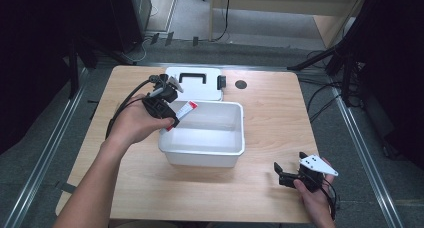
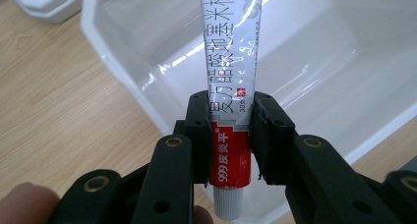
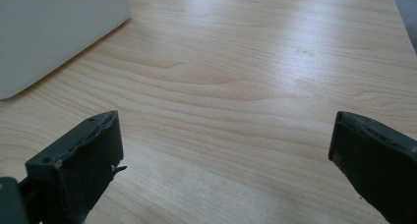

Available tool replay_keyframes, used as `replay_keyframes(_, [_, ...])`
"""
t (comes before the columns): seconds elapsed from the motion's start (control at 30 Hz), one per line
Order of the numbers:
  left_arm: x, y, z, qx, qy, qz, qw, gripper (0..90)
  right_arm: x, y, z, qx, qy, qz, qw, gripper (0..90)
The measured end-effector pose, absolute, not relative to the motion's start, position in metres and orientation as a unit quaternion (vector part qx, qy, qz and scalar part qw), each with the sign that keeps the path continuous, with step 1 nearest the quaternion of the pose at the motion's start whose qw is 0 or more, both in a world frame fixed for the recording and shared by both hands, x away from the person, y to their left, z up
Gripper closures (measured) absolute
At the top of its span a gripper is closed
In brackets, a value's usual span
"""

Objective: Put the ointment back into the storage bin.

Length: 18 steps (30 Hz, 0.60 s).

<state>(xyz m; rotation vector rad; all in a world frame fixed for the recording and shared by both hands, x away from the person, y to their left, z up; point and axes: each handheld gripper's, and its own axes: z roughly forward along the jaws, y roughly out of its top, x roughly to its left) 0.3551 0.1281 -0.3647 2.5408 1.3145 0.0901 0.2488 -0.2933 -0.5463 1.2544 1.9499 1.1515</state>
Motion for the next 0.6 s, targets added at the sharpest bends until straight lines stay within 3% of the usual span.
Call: replay_keyframes(0.6, [0.368,0.115,-0.396,0.881,0.457,0.033,0.117,71.5,0.249,-0.294,-0.546,0.464,0.723,0.433,0.271,0.0])
